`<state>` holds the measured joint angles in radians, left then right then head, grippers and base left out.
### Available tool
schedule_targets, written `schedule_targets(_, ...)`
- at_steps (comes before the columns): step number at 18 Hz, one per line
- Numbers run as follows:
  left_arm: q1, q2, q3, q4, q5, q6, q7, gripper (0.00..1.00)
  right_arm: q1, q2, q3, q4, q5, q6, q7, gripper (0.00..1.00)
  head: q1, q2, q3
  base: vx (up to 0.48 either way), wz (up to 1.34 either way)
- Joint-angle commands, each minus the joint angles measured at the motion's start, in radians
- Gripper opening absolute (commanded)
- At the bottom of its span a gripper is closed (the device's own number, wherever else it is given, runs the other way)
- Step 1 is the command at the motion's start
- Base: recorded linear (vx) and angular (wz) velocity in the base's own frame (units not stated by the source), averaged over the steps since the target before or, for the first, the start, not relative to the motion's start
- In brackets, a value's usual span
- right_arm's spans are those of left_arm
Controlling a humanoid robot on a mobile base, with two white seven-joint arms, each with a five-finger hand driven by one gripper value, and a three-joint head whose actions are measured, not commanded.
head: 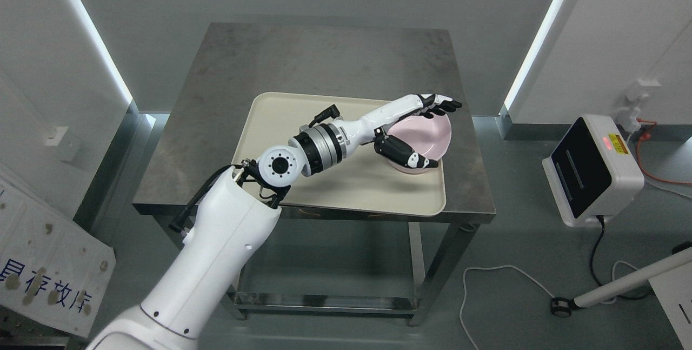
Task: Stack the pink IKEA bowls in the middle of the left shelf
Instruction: 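Regrip the stacked pink bowls at their rim with the left hand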
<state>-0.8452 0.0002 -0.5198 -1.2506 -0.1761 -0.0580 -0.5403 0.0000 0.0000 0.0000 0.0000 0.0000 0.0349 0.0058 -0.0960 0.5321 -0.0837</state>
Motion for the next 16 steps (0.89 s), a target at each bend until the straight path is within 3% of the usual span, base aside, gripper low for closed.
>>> schedule_targets(1,0.087,0.017,-0.071,-0.25,-0.218,0.145,-0.003,0.85,0.029,-0.017,-0.011,-0.034,0.0,0.0,0.0,1.0,0.0,0.0,0.0,0.0,0.0)
schedule_targets(6,0.043,0.017,-0.066,-0.247,-0.346,0.322,-0.003,0.83,0.029,-0.017,-0.012,-0.034,0.0,-0.001,0.0,1.0,0.0,0.0,0.0,0.0,0.0)
schedule_targets(16,0.003,0.017,-0.154,-0.231,-0.471,0.319,-0.07,0.76,0.029,-0.017,-0.011,-0.034,0.0,0.0,0.0,1.0,0.0,0.0,0.0,0.0,0.0)
